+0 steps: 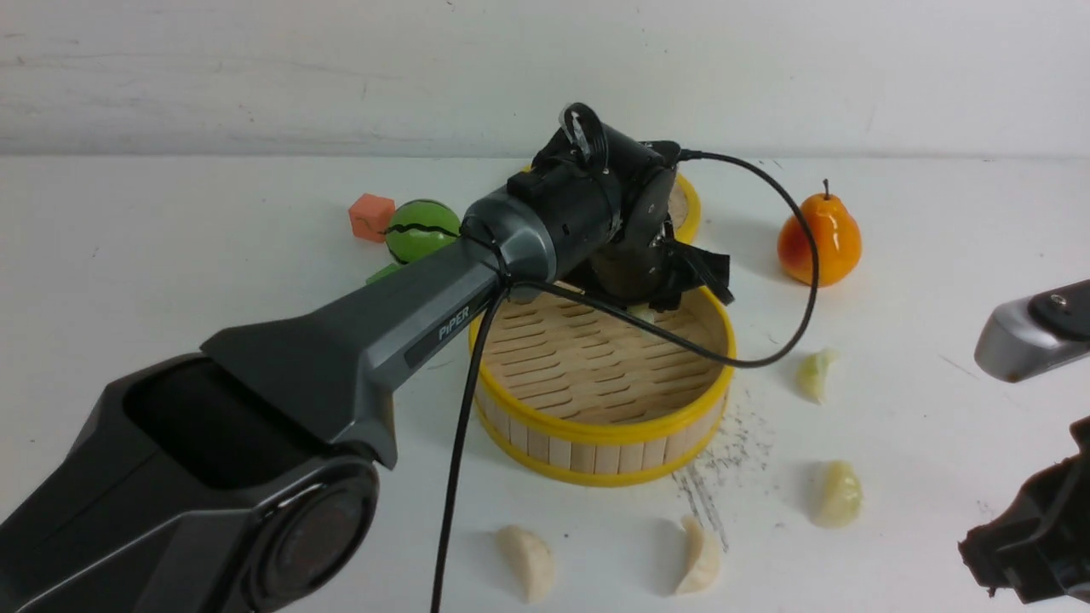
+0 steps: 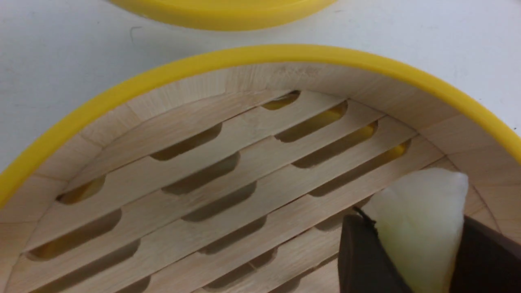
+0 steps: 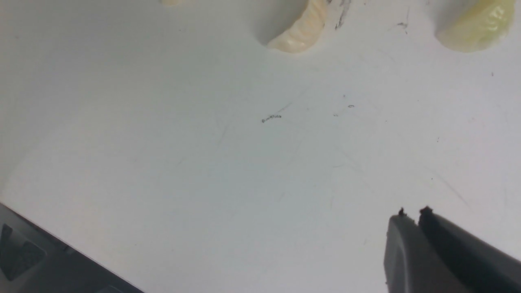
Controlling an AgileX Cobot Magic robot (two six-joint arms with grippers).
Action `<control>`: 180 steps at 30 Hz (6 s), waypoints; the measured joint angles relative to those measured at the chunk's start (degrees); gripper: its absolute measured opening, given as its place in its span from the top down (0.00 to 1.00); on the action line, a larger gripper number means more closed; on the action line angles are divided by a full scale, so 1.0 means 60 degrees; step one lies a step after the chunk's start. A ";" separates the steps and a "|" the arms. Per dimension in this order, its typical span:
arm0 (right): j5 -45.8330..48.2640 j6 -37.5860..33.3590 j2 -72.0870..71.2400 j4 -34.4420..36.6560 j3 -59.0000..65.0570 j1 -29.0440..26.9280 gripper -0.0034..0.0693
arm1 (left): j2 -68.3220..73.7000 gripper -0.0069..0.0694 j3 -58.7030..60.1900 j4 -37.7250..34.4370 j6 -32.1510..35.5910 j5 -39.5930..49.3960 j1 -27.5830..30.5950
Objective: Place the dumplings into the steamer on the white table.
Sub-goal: 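Place the dumpling into the bamboo steamer basket with the left gripper, then reach for and grasp a dumpling on the table with the left gripper, then place the dumpling into the bamboo steamer basket with the left gripper, then reach for and grasp a dumpling lying on the table beside the steamer, then place the dumpling in the bamboo steamer basket with the right gripper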
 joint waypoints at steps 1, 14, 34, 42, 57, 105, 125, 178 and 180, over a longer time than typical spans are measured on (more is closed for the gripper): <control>0.0000 0.0000 0.0000 0.0000 0.0000 0.0000 0.90 | 0.0003 0.48 0.0000 0.0000 0.0003 0.0105 0.0000; -0.0031 0.0000 0.0000 0.0000 0.0000 0.0000 0.89 | -0.1684 0.18 -0.1435 -0.0158 0.2120 0.3362 0.0000; 0.0006 -0.0077 0.0000 0.0010 0.0000 0.0019 0.87 | -0.7548 0.20 0.7971 -0.0555 0.1701 0.2686 0.0000; -0.0237 -0.0126 0.0000 0.0227 0.0000 0.0019 0.86 | -0.7687 0.20 1.1255 -0.1345 -0.0063 -0.0431 0.0000; -0.0245 -0.0139 0.0000 0.0257 0.0000 0.0019 0.84 | -0.5853 0.21 1.1826 -0.2480 0.0208 -0.2933 -0.0009; -0.0335 -0.0226 0.0000 0.0390 0.0000 0.0019 0.80 | -0.1231 0.61 0.1714 -0.1188 0.2183 0.1191 0.1164; -0.0355 -0.0243 0.0114 0.0436 0.0000 0.0019 0.78 | -0.2398 0.36 0.0417 -0.1461 0.3087 0.2976 0.1145; -0.1838 0.5102 0.6789 -0.3332 -0.3249 0.3750 0.69 | -1.7667 0.93 1.4698 -0.1739 0.3490 0.3105 0.1145; -0.1345 0.4656 0.6629 -0.3255 -0.3886 0.3750 0.69 | -1.7667 0.93 1.4698 -0.1739 0.3490 0.3132 0.1145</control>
